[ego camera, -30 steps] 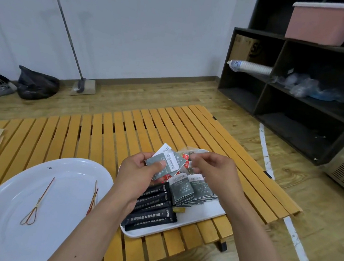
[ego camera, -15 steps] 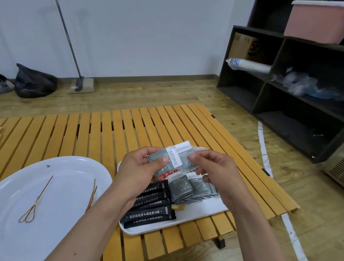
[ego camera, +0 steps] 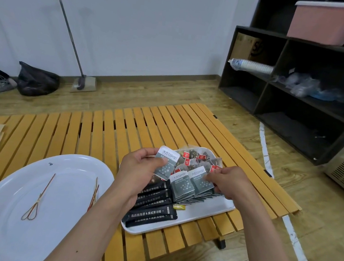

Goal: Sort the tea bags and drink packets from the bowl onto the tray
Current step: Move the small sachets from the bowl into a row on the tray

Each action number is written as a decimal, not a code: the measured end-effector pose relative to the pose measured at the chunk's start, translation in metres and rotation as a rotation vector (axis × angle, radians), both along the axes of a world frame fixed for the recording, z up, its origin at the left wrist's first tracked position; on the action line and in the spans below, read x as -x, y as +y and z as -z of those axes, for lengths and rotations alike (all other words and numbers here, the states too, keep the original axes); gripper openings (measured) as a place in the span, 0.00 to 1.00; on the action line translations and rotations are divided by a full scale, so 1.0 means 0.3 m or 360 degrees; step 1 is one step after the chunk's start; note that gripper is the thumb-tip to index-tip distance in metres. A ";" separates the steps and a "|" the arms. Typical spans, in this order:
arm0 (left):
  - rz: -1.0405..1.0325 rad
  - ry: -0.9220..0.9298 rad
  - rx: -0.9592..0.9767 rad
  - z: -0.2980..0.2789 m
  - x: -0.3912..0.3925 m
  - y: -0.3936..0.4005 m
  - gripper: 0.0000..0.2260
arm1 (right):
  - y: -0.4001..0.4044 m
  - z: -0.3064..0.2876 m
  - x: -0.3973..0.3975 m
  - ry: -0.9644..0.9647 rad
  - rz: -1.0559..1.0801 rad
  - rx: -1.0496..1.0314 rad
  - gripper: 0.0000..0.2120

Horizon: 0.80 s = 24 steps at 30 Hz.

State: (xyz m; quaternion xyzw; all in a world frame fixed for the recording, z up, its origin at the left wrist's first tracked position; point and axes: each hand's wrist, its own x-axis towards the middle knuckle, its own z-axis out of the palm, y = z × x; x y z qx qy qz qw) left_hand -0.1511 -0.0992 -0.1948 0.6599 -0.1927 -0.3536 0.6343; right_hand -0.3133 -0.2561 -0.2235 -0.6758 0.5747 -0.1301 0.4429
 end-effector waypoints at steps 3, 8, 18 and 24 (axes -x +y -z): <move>0.0006 0.0014 -0.0019 -0.005 0.001 0.003 0.10 | 0.003 0.002 -0.007 0.0087 -0.0050 0.0037 0.11; 0.0027 0.0009 -0.0006 0.001 0.002 -0.002 0.12 | -0.001 0.013 -0.013 0.0099 -0.0044 0.0060 0.10; 0.0033 0.0013 -0.0006 0.024 -0.003 -0.017 0.07 | 0.110 -0.077 -0.057 -0.0719 -0.0181 0.0207 0.09; 0.0076 0.0026 0.0024 0.024 -0.001 -0.013 0.06 | 0.133 -0.072 -0.084 -0.0818 -0.0292 0.0117 0.07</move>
